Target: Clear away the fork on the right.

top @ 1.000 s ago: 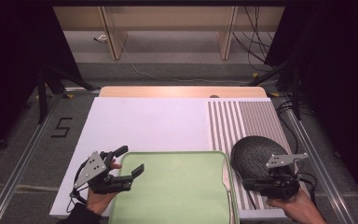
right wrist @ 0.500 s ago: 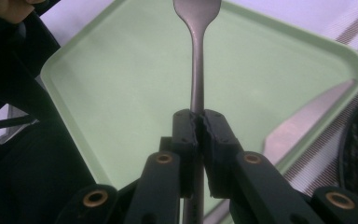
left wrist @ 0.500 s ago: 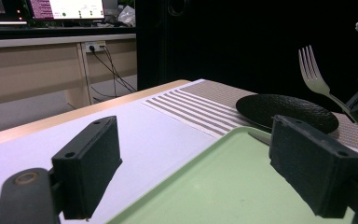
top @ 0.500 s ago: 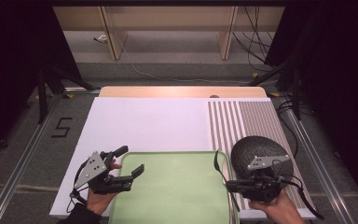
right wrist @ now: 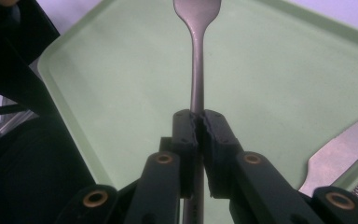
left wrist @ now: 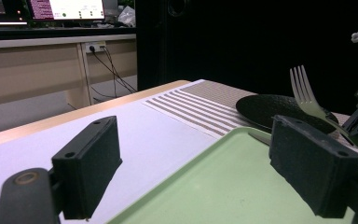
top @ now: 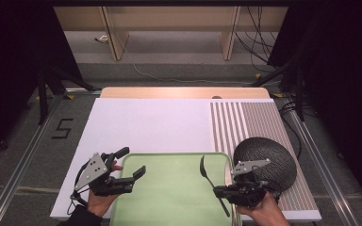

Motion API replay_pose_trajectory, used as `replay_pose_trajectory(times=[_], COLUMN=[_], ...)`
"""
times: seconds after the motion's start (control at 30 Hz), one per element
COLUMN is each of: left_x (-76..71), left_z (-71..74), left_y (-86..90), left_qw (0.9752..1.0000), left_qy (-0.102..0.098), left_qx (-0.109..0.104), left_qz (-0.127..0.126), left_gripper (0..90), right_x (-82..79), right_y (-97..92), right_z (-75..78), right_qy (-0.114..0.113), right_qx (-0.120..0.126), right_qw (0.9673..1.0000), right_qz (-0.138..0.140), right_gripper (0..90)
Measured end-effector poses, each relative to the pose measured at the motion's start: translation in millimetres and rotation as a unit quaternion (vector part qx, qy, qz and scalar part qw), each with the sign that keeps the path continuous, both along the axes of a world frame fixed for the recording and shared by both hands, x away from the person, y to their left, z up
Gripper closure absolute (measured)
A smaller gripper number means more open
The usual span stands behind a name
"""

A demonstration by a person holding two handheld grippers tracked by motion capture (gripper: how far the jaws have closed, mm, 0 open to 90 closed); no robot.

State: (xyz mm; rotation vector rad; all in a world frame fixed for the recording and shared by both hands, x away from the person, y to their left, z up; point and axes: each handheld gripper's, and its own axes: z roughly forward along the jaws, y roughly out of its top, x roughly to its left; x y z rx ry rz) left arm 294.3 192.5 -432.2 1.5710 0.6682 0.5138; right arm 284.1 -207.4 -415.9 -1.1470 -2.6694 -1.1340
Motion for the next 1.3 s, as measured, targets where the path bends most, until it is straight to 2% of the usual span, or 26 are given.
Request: replay_pose_trajectory(times=[0.17,0.5,0.67,0.9,1.1,1.3], left_x=[0.0,0.1,0.1,0.0,0.1,-0.1], left_z=[0.1,0.0,0.0,0.1,0.1,0.2], left_y=[-0.1,-0.1,0.2,0.1,0.2,0.1], left_qw=[1.0,1.0,1.0,1.0,1.0,1.0], left_qy=[0.0,0.0,0.0,-0.001,-0.001,-0.002], left_qx=[0.001,0.0,-0.002,-0.003,-0.002,-0.002], left_qz=[0.0,0.0,0.0,0.0,0.0,0.0], left_gripper=[16.2,16.2,16.2,16.2,16.2,16.2], right_x=[1.2,2.2,2.5,3.0,2.7,2.4], right_y=[3.9,15.7,21.4,27.3,33.6,37.7], right_z=[-4.4,-12.8,-16.5,-21.4,-26.1,-29.1], right_qy=[0.005,0.03,0.045,0.052,0.065,0.065], right_qx=[-0.008,-0.029,-0.048,-0.075,-0.092,-0.113], right_qw=[1.0,0.9991,0.9978,0.9957,0.9932,0.991], right_qz=[-0.001,0.009,0.012,0.016,0.028,0.033], right_gripper=[84.3,84.3,84.3,84.3,84.3,84.3])
